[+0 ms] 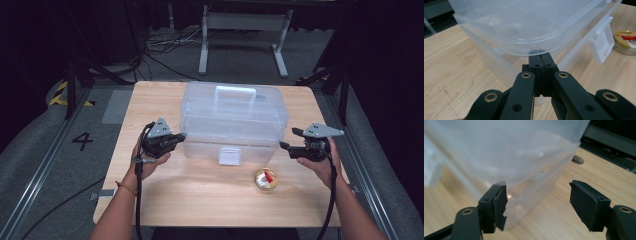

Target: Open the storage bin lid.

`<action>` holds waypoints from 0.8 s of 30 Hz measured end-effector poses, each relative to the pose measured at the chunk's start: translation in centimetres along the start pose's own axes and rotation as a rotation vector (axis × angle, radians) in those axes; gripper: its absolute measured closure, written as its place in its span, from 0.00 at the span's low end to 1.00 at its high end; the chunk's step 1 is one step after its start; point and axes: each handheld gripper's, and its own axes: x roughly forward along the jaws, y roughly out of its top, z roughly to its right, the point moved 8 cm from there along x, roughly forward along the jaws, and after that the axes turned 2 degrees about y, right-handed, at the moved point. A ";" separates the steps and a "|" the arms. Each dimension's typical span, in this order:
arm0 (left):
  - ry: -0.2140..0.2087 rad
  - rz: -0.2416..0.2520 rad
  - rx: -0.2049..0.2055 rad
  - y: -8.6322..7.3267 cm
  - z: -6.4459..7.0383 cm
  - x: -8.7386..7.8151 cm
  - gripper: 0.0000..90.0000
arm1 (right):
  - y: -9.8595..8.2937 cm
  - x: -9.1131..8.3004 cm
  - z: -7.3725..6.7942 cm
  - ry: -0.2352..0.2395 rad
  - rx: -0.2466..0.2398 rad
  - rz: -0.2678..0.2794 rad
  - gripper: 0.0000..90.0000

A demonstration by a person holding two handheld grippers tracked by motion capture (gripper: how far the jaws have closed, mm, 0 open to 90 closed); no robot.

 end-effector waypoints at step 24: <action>-0.019 0.019 0.023 0.1 0.6 -0.1 0.95 | 5.1 -1.7 1.1 -0.114 -0.075 0.229 0.67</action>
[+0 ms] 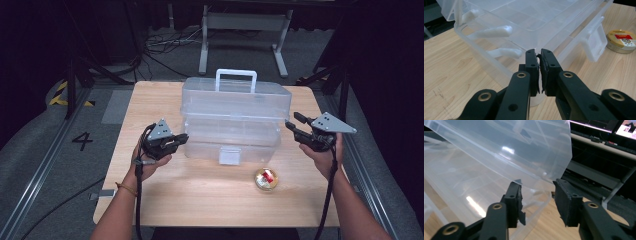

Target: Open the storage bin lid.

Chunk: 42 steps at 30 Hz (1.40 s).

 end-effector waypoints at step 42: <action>-0.060 -0.013 0.084 0.7 2.0 0.5 0.70 | 4.1 2.7 1.7 -0.232 -0.100 0.010 0.88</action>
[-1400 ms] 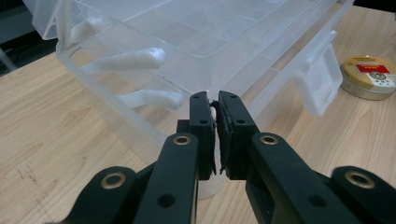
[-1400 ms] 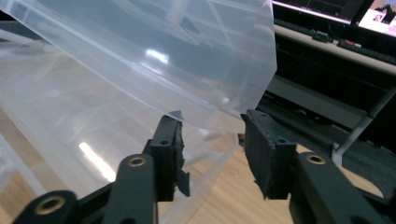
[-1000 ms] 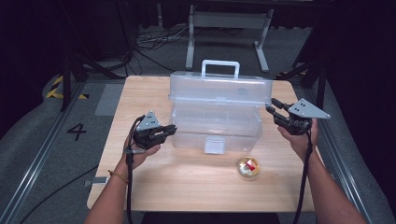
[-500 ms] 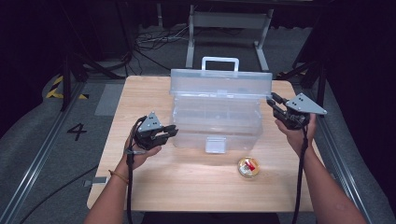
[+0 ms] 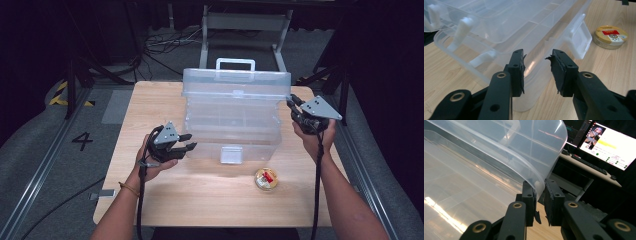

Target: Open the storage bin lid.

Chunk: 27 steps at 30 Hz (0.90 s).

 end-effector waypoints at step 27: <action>0.015 -0.128 0.122 1.0 1.2 3.8 0.70 | 1.7 2.0 1.4 -0.039 0.078 -0.012 0.92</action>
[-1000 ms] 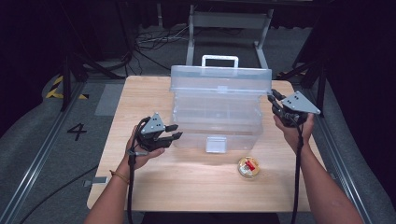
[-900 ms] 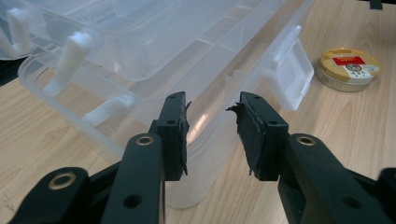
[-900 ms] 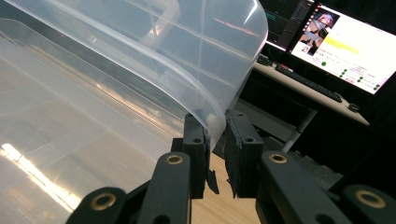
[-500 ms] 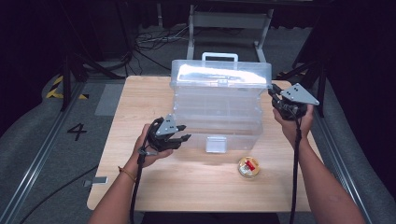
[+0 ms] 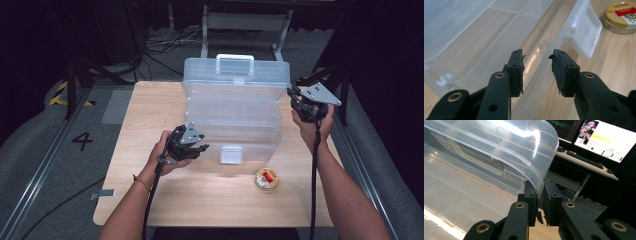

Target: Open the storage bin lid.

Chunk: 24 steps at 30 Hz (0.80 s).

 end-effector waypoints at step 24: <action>-0.034 -0.075 0.056 -0.9 0.1 1.3 0.75 | 1.1 2.7 1.3 -0.061 0.057 0.035 0.95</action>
